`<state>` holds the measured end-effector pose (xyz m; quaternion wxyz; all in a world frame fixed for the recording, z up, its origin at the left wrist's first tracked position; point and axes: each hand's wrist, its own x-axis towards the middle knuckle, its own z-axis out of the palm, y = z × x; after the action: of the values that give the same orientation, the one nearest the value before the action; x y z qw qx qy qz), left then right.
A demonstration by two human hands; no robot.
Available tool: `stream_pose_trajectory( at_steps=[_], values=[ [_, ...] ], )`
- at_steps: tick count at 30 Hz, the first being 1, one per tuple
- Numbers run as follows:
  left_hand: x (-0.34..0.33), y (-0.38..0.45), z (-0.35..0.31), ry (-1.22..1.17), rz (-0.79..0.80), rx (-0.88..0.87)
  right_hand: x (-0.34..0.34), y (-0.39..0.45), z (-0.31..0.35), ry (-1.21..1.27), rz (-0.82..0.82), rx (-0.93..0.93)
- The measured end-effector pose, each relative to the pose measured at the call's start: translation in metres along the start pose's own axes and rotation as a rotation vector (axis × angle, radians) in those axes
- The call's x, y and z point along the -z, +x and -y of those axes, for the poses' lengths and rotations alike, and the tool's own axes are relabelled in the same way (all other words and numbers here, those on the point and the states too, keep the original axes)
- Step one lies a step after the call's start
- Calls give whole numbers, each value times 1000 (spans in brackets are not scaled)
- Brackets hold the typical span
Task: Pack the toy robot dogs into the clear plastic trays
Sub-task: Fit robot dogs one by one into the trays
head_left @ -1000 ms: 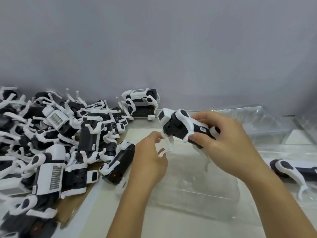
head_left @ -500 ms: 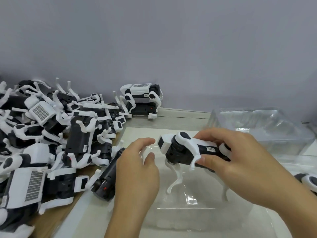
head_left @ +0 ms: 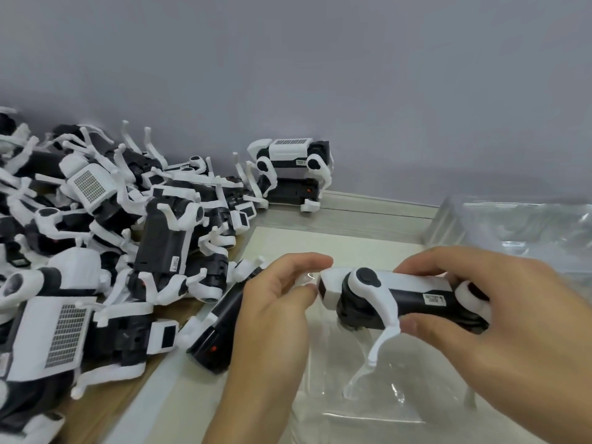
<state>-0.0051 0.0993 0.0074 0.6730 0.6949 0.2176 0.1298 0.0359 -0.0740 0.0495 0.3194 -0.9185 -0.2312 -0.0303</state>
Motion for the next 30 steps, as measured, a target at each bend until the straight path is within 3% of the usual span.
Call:
stream_pose_trajectory(
  at_steps=[4,10,16,20,30],
  values=[
    [0,-1,-1,6,-12,15,-2,0,0,-76,-31,2],
    [0,0,-1,9,-4,12,-1,9,1,-24,135,29],
    [1,1,-1,-21,14,15,-10,2,-3,34,19,24],
    [1,2,0,-19,31,3,-13,3,-1,-4,95,11],
    [0,1,0,75,104,-113,-16,0,-3,-153,99,32]
  ],
)
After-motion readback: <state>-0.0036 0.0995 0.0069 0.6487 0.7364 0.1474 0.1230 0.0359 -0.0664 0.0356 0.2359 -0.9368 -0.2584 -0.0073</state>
